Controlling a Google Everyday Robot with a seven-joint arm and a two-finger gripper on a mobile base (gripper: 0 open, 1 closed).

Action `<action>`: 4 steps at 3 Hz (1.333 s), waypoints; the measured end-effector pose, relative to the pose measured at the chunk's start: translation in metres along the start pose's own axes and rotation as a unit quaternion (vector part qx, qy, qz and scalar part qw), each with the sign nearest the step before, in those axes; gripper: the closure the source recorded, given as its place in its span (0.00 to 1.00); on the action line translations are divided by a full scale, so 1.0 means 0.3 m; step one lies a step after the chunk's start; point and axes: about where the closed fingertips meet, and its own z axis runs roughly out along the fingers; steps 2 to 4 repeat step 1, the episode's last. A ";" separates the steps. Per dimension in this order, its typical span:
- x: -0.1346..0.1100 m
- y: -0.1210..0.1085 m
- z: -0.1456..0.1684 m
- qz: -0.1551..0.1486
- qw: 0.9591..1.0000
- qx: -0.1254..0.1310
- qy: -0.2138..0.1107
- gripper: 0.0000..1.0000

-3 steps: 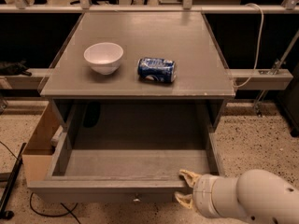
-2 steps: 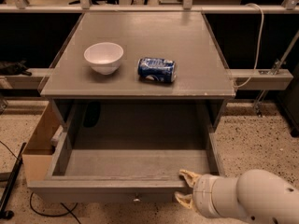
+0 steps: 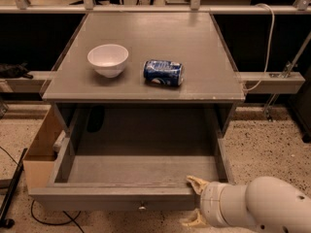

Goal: Open top drawer

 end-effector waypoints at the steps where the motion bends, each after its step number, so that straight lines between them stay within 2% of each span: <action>1: 0.000 0.000 0.000 0.000 1.000 0.000 0.000 0.00; 4: 0.000 0.000 0.000 0.000 1.000 0.000 0.000 0.00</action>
Offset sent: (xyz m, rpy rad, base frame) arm 0.0000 0.0000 0.0000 0.0000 0.0000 0.0000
